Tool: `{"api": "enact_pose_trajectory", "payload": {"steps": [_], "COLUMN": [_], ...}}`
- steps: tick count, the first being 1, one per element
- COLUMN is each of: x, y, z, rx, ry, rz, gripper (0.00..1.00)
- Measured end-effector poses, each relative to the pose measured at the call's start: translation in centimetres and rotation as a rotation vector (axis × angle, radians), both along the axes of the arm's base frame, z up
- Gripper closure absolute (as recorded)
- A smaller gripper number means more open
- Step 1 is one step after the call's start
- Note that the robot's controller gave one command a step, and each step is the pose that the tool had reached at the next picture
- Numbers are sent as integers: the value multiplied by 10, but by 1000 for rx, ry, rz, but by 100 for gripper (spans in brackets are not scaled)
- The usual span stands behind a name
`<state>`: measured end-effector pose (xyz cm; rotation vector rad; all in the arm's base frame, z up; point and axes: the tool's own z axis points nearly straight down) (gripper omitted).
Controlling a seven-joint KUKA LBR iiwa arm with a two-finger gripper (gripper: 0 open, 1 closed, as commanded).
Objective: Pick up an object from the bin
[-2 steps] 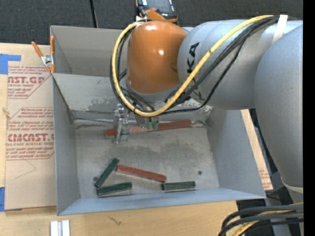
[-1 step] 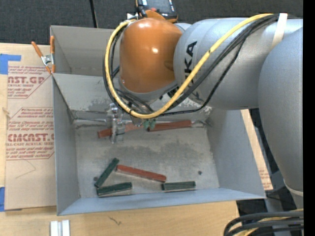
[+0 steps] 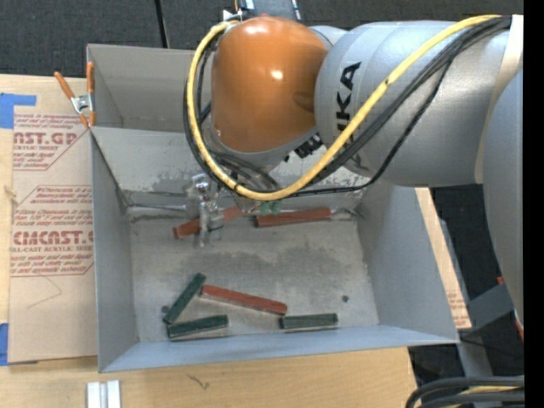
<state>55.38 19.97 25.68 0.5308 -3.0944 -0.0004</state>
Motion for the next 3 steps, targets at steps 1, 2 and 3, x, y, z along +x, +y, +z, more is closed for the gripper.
{"api": "enact_pose_trajectory", "payload": {"steps": [1,2,3], "x": [2,0,-1], "y": [-2,-4,-4], "z": [13,-7,-4], "rx": [3,0,1], "ry": [-7,-1,-2], "rz": [22,84,115], "gripper": [100,100,100]}}
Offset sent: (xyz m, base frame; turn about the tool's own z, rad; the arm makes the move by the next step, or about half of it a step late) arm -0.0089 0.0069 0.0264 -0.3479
